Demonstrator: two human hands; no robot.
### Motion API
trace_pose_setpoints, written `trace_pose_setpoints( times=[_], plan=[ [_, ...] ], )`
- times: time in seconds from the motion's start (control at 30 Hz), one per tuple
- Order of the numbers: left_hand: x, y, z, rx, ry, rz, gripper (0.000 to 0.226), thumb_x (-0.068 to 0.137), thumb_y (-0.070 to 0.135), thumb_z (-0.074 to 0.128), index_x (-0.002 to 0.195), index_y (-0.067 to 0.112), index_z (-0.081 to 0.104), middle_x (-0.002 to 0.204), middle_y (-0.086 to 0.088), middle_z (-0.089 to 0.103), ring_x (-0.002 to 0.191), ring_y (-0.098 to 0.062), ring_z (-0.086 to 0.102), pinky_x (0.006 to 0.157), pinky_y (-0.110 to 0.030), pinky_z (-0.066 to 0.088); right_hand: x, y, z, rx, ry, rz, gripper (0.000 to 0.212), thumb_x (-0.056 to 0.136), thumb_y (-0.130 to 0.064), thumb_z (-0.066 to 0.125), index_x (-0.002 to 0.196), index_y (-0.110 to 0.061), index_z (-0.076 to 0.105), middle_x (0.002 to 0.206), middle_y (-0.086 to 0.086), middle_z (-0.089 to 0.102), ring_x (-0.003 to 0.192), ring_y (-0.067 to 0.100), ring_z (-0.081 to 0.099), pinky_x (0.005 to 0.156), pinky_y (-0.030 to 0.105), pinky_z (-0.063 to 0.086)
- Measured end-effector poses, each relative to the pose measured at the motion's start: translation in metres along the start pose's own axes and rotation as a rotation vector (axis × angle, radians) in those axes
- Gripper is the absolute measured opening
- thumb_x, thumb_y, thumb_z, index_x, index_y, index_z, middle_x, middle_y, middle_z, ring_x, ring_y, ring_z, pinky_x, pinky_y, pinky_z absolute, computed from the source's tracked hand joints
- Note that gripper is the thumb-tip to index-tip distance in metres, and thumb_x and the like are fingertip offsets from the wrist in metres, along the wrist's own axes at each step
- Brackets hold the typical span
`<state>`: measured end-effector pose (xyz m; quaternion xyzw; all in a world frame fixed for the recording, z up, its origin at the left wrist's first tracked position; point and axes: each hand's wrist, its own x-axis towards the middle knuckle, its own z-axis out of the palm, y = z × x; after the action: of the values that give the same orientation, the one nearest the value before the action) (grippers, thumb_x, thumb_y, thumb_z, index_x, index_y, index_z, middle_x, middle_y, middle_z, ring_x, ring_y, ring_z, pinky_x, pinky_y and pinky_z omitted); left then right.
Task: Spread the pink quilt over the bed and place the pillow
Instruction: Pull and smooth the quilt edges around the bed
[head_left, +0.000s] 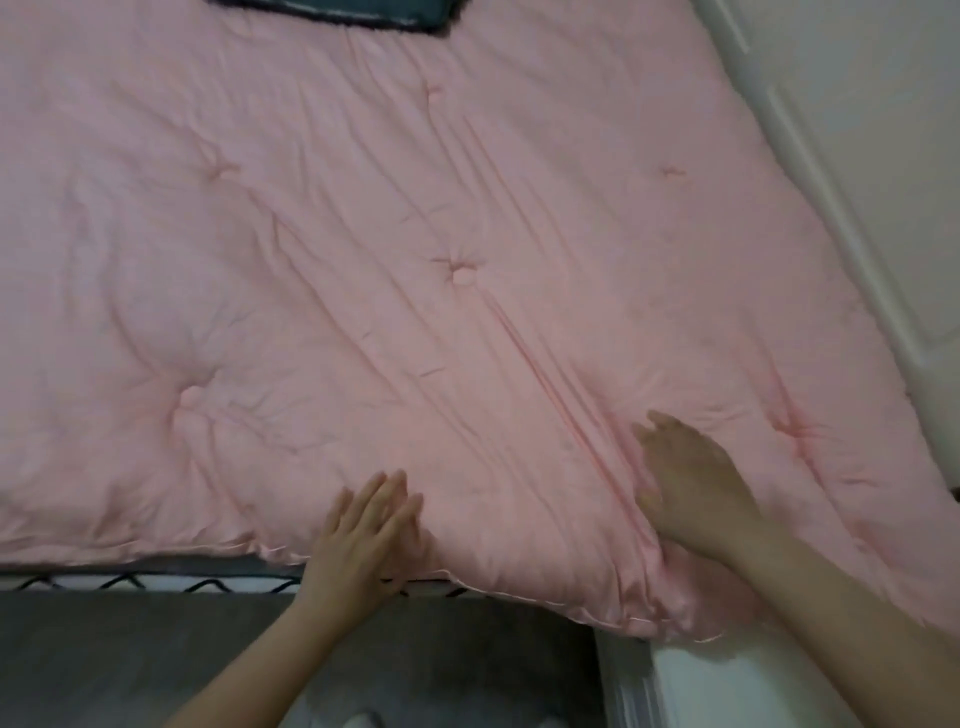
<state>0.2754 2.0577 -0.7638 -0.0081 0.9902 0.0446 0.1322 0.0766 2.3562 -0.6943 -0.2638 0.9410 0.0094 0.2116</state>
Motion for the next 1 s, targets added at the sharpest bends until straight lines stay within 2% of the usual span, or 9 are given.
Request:
trace_pose_setpoints(
  times=[0.17, 0.27, 0.43, 0.57, 0.63, 0.7, 0.77, 0.87, 1.0],
  plan=[
    [-0.029, -0.071, 0.011, 0.027, -0.028, -0.164, 0.112, 0.032, 0.048, 0.086, 0.132, 0.023, 0.043, 0.139, -0.008, 0.048, 0.127, -0.028, 0.039, 0.090, -0.057, 0.044, 0.032, -0.119, 0.028, 0.018, -0.036, -0.237, 0.089, 0.068, -0.066, 0.007, 0.148, -0.026, 0.015, 0.155, 0.003, 0.016, 0.139, 0.022, 0.026, 0.113, 0.042, 0.025],
    [-0.052, -0.115, 0.023, 0.059, -0.025, -0.243, 0.110, 0.032, 0.034, 0.088, 0.131, 0.022, 0.042, 0.135, -0.009, 0.052, 0.118, -0.030, 0.054, 0.085, -0.055, 0.048, 0.043, -0.185, 0.054, 0.024, -0.022, -0.341, 0.080, 0.070, -0.065, 0.029, 0.142, -0.029, 0.021, 0.149, 0.008, 0.033, 0.128, 0.029, 0.045, 0.102, 0.047, 0.040],
    [-0.072, -0.196, 0.031, 0.189, -0.064, -0.305, 0.118, 0.021, 0.039, 0.088, 0.130, 0.020, 0.047, 0.139, -0.013, 0.047, 0.123, -0.036, 0.047, 0.090, -0.064, 0.037, 0.045, -0.273, 0.082, -0.085, 0.025, -0.397, 0.085, 0.065, -0.069, 0.036, 0.135, -0.022, 0.039, 0.140, 0.006, 0.049, 0.121, 0.025, 0.056, 0.086, 0.050, 0.050],
    [-0.073, -0.238, 0.046, 0.213, -0.035, -0.310, 0.097, 0.041, 0.010, 0.078, 0.130, 0.017, 0.041, 0.134, -0.013, 0.053, 0.119, -0.031, 0.054, 0.089, -0.069, 0.037, 0.052, -0.303, 0.112, -0.239, -0.030, -0.376, 0.101, 0.046, -0.075, 0.058, 0.131, -0.022, 0.046, 0.137, 0.007, 0.052, 0.122, 0.034, 0.054, 0.083, 0.062, 0.046],
    [-0.072, -0.245, 0.057, 0.161, 0.039, -0.274, 0.064, 0.059, 0.007, 0.059, 0.122, 0.014, 0.050, 0.123, -0.013, 0.062, 0.107, -0.031, 0.063, 0.078, -0.063, 0.047, 0.060, -0.305, 0.121, -0.264, -0.061, -0.350, 0.100, 0.040, -0.048, 0.079, 0.130, -0.018, 0.047, 0.131, 0.011, 0.058, 0.113, 0.036, 0.059, 0.078, 0.062, 0.048],
    [-0.075, -0.247, 0.062, 0.006, 0.148, -0.283, 0.045, 0.071, 0.011, 0.040, 0.111, 0.010, 0.061, 0.112, -0.015, 0.067, 0.098, -0.033, 0.067, 0.074, -0.057, 0.053, 0.060, -0.308, 0.114, -0.224, -0.017, -0.390, 0.062, 0.068, -0.020, 0.059, 0.127, -0.015, 0.042, 0.123, 0.015, 0.062, 0.103, 0.037, 0.064, 0.073, 0.054, 0.055],
    [-0.085, -0.243, 0.065, -0.199, 0.261, -0.336, 0.042, 0.074, 0.007, 0.039, 0.107, 0.008, 0.065, 0.108, -0.014, 0.069, 0.094, -0.034, 0.067, 0.074, -0.048, 0.055, 0.059, -0.305, 0.107, -0.139, 0.016, -0.393, 0.048, 0.086, -0.009, 0.042, 0.134, -0.016, 0.040, 0.128, 0.012, 0.056, 0.110, 0.034, 0.059, 0.083, 0.042, 0.051],
    [-0.115, -0.233, 0.064, -0.413, 0.329, -0.483, 0.045, 0.071, 0.002, 0.054, 0.114, 0.011, 0.065, 0.109, -0.010, 0.069, 0.086, -0.030, 0.068, 0.065, -0.035, 0.053, 0.043, -0.300, 0.099, 0.156, 0.050, -0.391, 0.034, 0.077, -0.021, 0.060, 0.110, -0.023, 0.067, 0.102, 0.003, 0.072, 0.080, 0.023, 0.071, 0.065, 0.027, 0.050],
    [-0.158, -0.224, 0.043, -0.340, 0.517, -0.496, 0.048, 0.066, 0.019, 0.041, 0.101, 0.010, 0.072, 0.088, -0.004, 0.075, 0.063, -0.022, 0.068, 0.053, -0.026, 0.045, 0.015, -0.294, 0.097, 0.141, 0.090, -0.475, 0.039, 0.069, -0.032, 0.043, 0.106, -0.034, 0.055, 0.089, -0.007, 0.075, 0.068, 0.013, 0.068, 0.064, 0.019, 0.043]
  ],
)
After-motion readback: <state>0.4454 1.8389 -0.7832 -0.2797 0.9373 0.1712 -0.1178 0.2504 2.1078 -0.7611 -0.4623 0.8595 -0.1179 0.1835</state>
